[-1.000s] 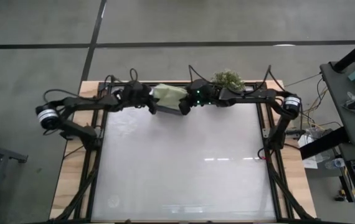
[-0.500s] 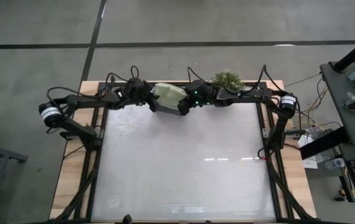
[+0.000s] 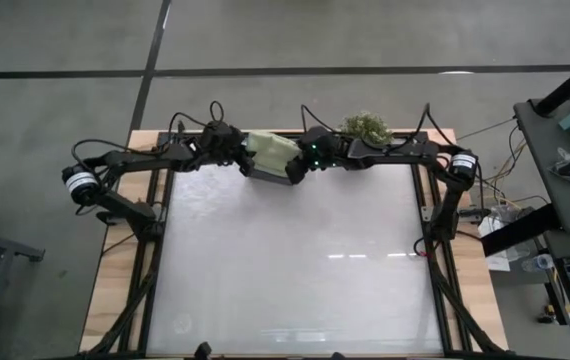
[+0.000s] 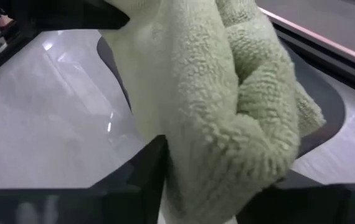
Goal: Fold microfiber towels
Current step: Put the folded green microfiber towel into the black bin
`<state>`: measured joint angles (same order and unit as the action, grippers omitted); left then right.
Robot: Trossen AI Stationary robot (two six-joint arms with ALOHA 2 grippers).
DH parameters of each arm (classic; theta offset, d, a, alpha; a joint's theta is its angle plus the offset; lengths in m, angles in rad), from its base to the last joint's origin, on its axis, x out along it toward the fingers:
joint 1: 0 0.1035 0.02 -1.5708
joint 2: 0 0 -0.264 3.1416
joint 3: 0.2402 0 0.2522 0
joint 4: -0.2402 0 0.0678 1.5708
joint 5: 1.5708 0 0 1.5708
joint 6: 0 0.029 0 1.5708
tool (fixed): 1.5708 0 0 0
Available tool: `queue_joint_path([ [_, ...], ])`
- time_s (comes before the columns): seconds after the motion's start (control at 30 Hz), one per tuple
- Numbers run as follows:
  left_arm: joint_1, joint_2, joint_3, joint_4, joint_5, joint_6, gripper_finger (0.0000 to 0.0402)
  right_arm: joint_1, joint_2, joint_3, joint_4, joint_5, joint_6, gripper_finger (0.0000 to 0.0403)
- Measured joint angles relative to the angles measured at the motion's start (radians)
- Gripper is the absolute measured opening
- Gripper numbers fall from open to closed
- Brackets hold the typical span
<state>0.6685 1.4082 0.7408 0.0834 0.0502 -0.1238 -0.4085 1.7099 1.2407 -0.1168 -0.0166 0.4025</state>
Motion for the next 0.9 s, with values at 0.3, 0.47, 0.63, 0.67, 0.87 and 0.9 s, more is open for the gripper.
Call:
queue_joint_path([
  [0.3,0.000,0.000,0.001,-0.020,-0.024,0.000,0.0170,-0.003,-0.001,0.094,-0.191,0.035,-0.048,0.0186],
  [0.47,0.000,-0.004,0.001,-0.019,-0.088,0.001,0.0192,-0.004,-0.001,0.137,-0.269,0.048,-0.073,0.0206],
  [0.63,0.000,-0.024,0.001,-0.024,-0.089,0.015,0.0194,-0.004,-0.001,0.179,-0.340,0.050,-0.104,0.0215],
  [0.67,0.000,-0.033,0.001,-0.030,-0.089,0.025,0.0194,-0.004,-0.001,0.190,-0.359,0.054,-0.111,0.0215],
  [0.87,0.000,-0.126,-0.001,-0.082,-0.090,0.104,0.0194,-0.004,-0.003,0.252,-0.483,0.116,-0.194,0.0215],
  [0.9,0.000,-0.143,-0.001,-0.072,-0.090,0.126,0.0194,-0.004,-0.006,0.261,-0.493,0.133,-0.213,0.0215],
])
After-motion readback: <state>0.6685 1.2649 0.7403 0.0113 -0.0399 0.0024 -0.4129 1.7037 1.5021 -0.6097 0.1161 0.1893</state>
